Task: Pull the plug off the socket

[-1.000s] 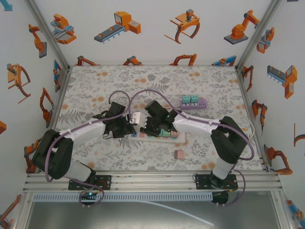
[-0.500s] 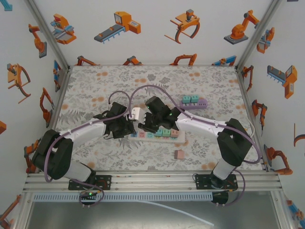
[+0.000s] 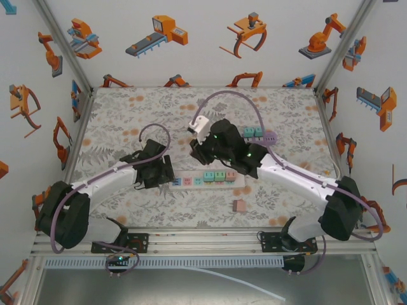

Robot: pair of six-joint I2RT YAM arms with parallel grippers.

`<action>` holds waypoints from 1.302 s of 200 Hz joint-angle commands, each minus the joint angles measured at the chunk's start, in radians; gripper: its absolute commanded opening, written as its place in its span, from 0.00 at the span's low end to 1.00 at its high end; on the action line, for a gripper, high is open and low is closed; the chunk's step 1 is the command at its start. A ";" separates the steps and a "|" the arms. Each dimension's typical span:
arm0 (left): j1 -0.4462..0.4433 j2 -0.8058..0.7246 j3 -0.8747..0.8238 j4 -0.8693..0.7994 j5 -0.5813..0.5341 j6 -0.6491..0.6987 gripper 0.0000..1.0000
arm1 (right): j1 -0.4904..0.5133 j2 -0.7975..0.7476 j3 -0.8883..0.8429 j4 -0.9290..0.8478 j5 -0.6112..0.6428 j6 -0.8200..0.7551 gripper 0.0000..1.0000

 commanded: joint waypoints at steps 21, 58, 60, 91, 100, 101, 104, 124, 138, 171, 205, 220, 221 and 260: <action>-0.002 -0.088 -0.015 -0.074 -0.021 0.043 0.74 | -0.003 -0.190 -0.112 0.036 0.151 0.562 0.30; -0.004 -0.166 -0.016 0.000 0.072 0.118 0.78 | 0.045 -0.363 -0.290 0.038 0.278 0.830 0.28; -0.004 -0.172 -0.018 0.004 0.079 0.123 0.78 | 0.051 -0.374 -0.299 0.038 0.285 0.840 0.28; -0.004 -0.303 -0.057 0.095 0.223 0.202 0.82 | 0.127 -0.487 -0.401 -0.023 0.389 0.991 0.28; -0.005 -0.346 -0.071 0.118 0.257 0.225 0.82 | 0.148 -0.507 -0.426 -0.036 0.404 1.031 0.28; -0.005 -0.351 -0.071 0.122 0.263 0.228 0.82 | 0.149 -0.509 -0.429 -0.036 0.406 1.036 0.28; -0.007 -0.363 -0.075 0.126 0.278 0.236 0.82 | 0.156 -0.515 -0.437 -0.039 0.412 1.049 0.28; -0.016 -0.463 -0.099 0.168 0.397 0.308 0.83 | 0.202 -0.538 -0.495 -0.040 0.452 1.124 0.28; -0.028 -0.534 -0.109 0.172 0.457 0.368 0.84 | 0.233 -0.536 -0.532 -0.032 0.480 1.162 0.28; -0.054 -0.655 -0.130 0.167 0.590 0.522 0.85 | 0.286 -0.490 -0.602 0.018 0.532 1.239 0.28; -0.084 -0.704 -0.126 0.143 0.723 0.639 0.92 | 0.313 -0.420 -0.664 0.072 0.561 1.316 0.28; -0.102 -0.706 -0.121 0.124 0.725 0.690 0.97 | 0.320 -0.386 -0.681 0.082 0.570 1.336 0.29; -0.103 -0.706 -0.121 0.123 0.725 0.692 0.97 | 0.321 -0.384 -0.682 0.082 0.571 1.337 0.28; -0.164 -0.680 -0.118 0.113 0.691 0.761 0.97 | 0.332 -0.317 -0.710 0.098 0.600 1.359 0.30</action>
